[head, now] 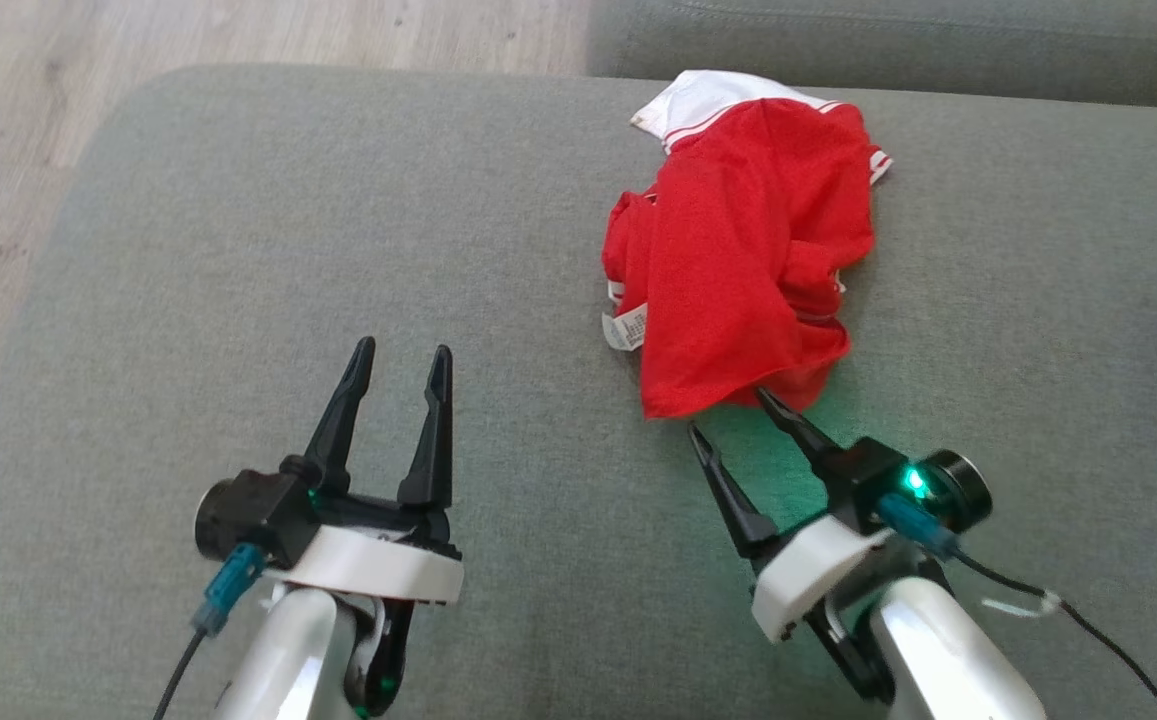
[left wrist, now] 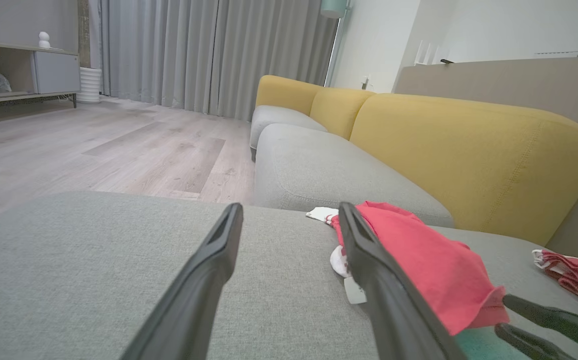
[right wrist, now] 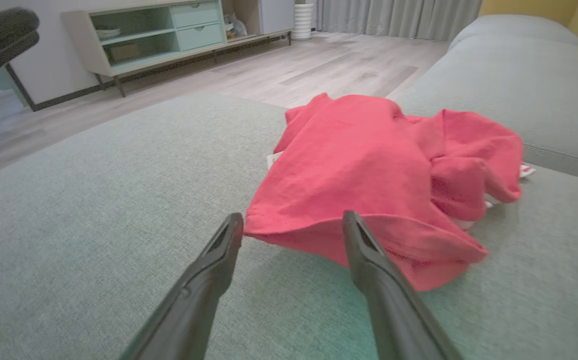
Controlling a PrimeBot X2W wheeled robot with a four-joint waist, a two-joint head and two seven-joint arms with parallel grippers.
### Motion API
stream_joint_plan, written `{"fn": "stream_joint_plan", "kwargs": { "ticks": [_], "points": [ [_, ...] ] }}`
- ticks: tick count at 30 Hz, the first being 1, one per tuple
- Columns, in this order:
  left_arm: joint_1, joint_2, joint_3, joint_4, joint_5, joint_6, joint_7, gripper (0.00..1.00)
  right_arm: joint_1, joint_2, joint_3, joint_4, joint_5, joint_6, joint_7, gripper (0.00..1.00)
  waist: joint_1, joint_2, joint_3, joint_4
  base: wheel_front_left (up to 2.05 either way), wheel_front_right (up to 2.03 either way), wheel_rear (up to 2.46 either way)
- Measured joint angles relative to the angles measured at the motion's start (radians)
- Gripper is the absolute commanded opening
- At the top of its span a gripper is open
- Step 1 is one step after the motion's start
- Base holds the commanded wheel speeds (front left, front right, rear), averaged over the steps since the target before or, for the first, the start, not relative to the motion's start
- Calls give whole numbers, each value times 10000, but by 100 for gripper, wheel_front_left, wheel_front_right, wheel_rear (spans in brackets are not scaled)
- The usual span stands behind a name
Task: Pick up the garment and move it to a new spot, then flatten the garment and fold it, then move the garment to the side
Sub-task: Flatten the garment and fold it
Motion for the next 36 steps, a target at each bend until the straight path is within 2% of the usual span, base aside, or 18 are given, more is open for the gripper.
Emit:
{"fn": "stream_joint_plan", "kwargs": {
  "ticks": [10,25,26,27,28,36],
  "points": [
    [-163,0,-50,33,-15,0,0,100,-1077,-27,629,1097,-662,0,-44,100,0,0,281,210,0,0,0],
    [-409,-2,-290,-23,-132,4,0,100,-1955,-63,784,3070,-1490,0,217,100,0,0,669,402,0,0,0],
    [-417,-2,-295,-23,-134,4,0,100,-1962,-63,780,3120,-1490,0,203,90,-1,0,665,415,0,0,0],
    [-419,-2,-295,-21,-169,6,0,100,-1984,-63,777,3158,-1501,0,140,7,-1,0,656,422,0,0,0],
    [-419,-2,-295,-21,-169,6,0,100,-1984,-63,777,3158,-1501,0,140,0,-1,0,656,422,0,0,0],
    [-412,-2,-165,63,-167,17,0,100,-2126,-65,662,2926,-1193,0,-518,0,-1,0,377,183,0,0,0]
  ]
}}
